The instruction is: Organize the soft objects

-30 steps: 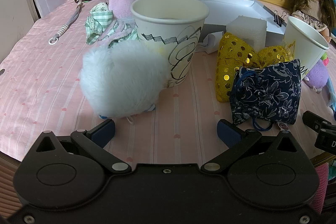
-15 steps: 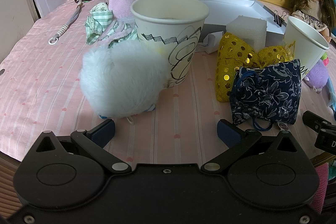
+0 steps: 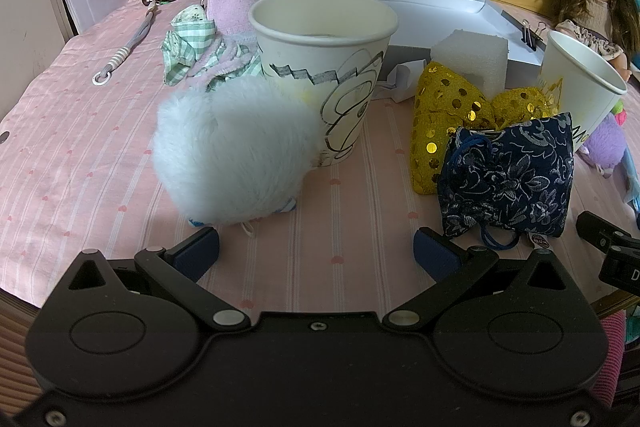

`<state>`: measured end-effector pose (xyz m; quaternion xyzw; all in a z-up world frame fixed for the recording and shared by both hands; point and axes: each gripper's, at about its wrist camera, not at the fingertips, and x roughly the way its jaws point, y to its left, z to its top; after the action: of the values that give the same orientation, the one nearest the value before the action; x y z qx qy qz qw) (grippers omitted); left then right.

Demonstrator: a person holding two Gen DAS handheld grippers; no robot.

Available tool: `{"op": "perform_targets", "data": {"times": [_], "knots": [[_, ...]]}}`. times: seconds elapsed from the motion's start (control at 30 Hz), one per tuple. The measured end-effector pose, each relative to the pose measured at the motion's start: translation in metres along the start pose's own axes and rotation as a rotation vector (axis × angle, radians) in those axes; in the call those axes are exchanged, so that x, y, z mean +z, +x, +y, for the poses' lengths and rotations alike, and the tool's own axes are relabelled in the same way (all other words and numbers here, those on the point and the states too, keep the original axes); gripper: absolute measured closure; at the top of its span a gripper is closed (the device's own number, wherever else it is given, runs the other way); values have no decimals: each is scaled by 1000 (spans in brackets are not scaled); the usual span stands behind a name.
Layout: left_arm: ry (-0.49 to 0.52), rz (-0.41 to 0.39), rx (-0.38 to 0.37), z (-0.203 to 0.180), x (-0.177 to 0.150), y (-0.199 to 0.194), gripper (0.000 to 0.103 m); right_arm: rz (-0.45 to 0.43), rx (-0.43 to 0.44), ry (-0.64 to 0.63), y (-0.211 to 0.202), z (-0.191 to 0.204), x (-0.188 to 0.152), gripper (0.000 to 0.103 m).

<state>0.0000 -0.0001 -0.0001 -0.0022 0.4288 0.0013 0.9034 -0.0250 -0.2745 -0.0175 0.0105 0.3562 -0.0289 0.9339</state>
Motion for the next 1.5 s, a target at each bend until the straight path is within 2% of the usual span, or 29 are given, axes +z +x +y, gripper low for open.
{"op": "perform_targets", "data": {"times": [0.27,0.73,1.03,1.27,1.5], "knots": [[29,1,-15,5,1,0,0,3,-9,-12,-1,1,0,0],[61,-89,-37,9,-16,-2,0,-21,11,-15,-2,-1,-2,0],[49,-95,-39,11,-17,-5,0,-39,23,-25,-3,-3,-4,0],[39,-158,-31,16,-15,-19,1,-137,66,-38,-24,1,-3,0],[42,-256,14,19,-10,-34,1,-230,148,-92,-39,16,-1,0]]}}
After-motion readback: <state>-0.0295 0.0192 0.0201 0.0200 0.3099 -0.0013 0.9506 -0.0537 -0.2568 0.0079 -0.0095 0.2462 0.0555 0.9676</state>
